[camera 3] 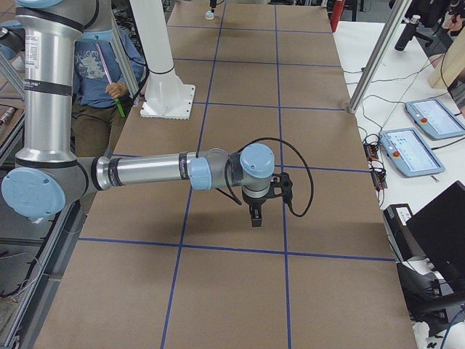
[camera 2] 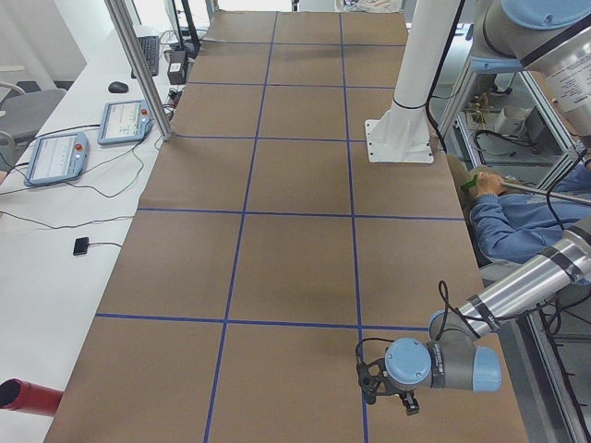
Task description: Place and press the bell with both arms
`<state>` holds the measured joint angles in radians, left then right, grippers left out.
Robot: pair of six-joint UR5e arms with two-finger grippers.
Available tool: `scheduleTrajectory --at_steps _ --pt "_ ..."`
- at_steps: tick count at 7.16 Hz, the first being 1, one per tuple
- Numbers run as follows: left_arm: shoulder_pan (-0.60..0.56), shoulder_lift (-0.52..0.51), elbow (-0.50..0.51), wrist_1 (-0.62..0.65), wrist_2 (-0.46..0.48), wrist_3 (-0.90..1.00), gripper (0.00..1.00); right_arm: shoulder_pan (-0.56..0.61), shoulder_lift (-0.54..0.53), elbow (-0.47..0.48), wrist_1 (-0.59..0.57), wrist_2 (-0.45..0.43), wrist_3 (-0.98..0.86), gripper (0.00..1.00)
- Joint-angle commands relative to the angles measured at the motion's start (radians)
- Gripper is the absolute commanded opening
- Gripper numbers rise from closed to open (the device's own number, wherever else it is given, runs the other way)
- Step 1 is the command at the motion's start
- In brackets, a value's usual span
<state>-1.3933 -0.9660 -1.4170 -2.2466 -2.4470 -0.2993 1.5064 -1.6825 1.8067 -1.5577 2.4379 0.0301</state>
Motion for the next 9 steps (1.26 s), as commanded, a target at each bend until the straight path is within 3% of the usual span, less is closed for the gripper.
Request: scheduleTrajectory --at_steps 1,4,9 --pt "0.013 0.004 0.019 -0.005 -0.024 0.009 1.0 -0.002 -0.017 0.005 0.001 0.001 0.001 1.0" --pt "0.121 -0.078 0.03 0.075 -0.029 -0.001 1.0 -0.003 -0.019 0.009 0.001 0.001 0.001 1.0" --pt "0.188 -0.079 0.081 0.082 -0.024 0.022 1.0 -0.017 -0.019 0.013 0.001 0.001 0.008 1.0"
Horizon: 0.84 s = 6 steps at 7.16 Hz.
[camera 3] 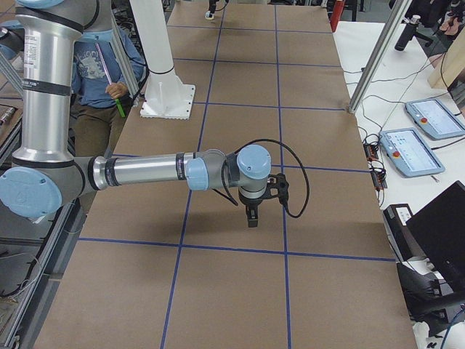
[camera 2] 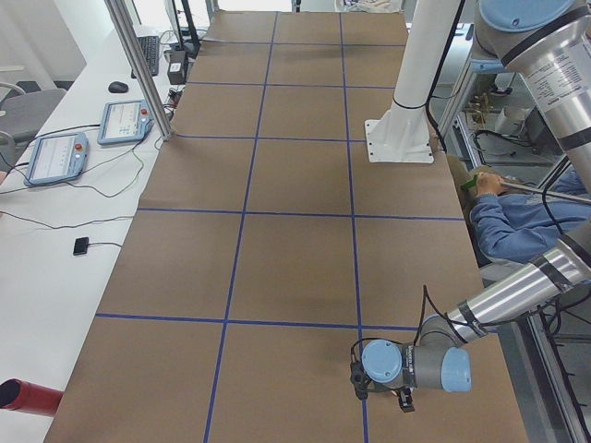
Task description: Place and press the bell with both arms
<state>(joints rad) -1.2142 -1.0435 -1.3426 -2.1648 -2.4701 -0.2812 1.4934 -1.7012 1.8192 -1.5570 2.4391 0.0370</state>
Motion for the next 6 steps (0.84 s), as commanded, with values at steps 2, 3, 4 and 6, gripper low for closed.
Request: scheduleTrajectory --at_steps 2,3,4,6 --pt "0.015 -0.013 0.006 0.0 -0.001 0.002 1.0 -0.004 -0.002 0.0 0.002 0.0 -0.006 1.0" --pt "0.016 -0.019 0.016 0.0 -0.001 0.002 1.0 -0.004 -0.002 0.0 0.0 0.0 -0.006 1.0" --pt "0.018 -0.02 0.017 -0.001 -0.001 0.002 1.0 -0.004 -0.002 0.0 0.0 0.0 -0.006 1.0" --pt "0.024 -0.029 0.031 -0.001 -0.001 0.002 1.0 -0.004 -0.002 0.003 0.0 0.0 -0.006 1.0"
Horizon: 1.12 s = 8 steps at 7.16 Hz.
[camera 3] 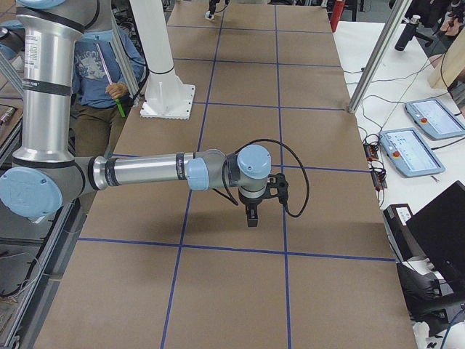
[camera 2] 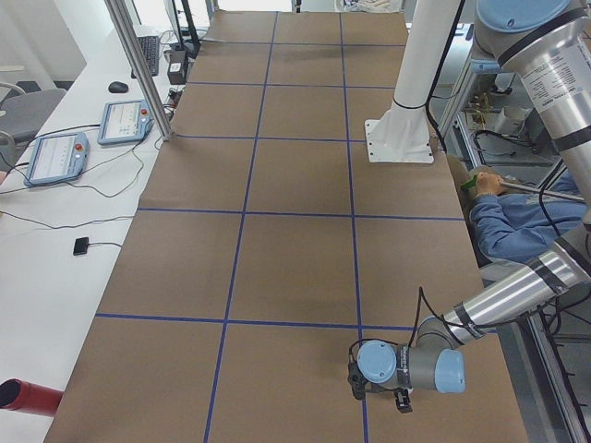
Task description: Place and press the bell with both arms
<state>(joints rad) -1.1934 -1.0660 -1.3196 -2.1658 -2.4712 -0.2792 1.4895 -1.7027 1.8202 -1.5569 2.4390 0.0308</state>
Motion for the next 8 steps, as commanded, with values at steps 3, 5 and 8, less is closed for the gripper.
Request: scheduleTrajectory --at_steps 3,5,8 --pt "0.011 -0.012 0.016 0.0 0.0 -0.002 0.88 0.0 0.0 0.004 0.0 0.0 0.0 1.0" --pt "0.012 -0.012 0.016 0.0 0.0 0.0 0.32 0.0 0.0 0.004 0.0 0.0 0.0 1.0" --pt "0.018 0.021 -0.134 -0.009 -0.028 -0.021 0.0 0.0 -0.023 0.025 0.0 0.002 0.001 1.0"
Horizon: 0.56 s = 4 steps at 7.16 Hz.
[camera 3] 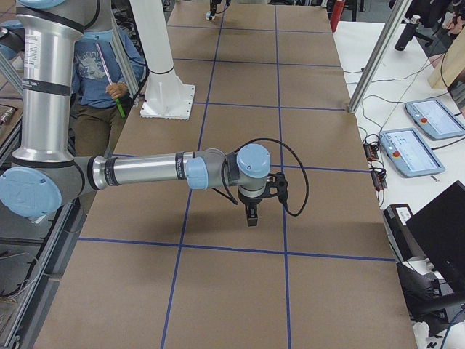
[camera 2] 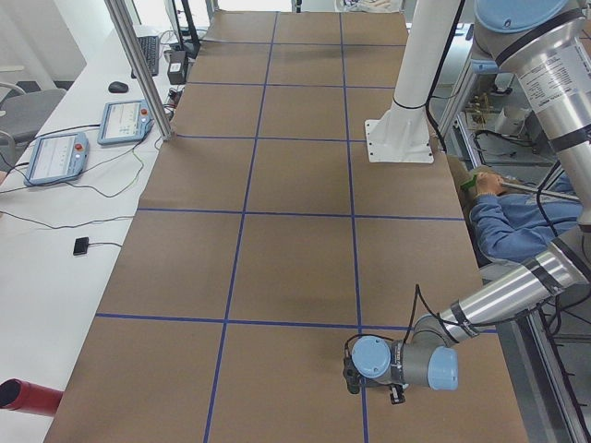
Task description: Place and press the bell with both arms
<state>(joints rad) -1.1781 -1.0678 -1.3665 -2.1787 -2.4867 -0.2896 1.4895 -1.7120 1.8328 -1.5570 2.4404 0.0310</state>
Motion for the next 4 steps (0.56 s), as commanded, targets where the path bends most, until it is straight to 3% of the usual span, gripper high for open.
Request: scheduleTrajectory --at_steps 1,3,4 --pt "0.003 0.031 -0.164 0.038 -0.017 -0.034 0.0 -0.001 -0.017 0.017 0.0 0.002 0.001 1.0" --pt "0.005 0.007 -0.395 0.29 -0.018 -0.036 0.0 -0.003 -0.017 0.017 0.0 0.002 0.004 1.0" --pt "0.005 -0.062 -0.457 0.404 -0.018 -0.036 0.0 -0.005 -0.017 0.017 0.0 0.002 0.004 1.0"
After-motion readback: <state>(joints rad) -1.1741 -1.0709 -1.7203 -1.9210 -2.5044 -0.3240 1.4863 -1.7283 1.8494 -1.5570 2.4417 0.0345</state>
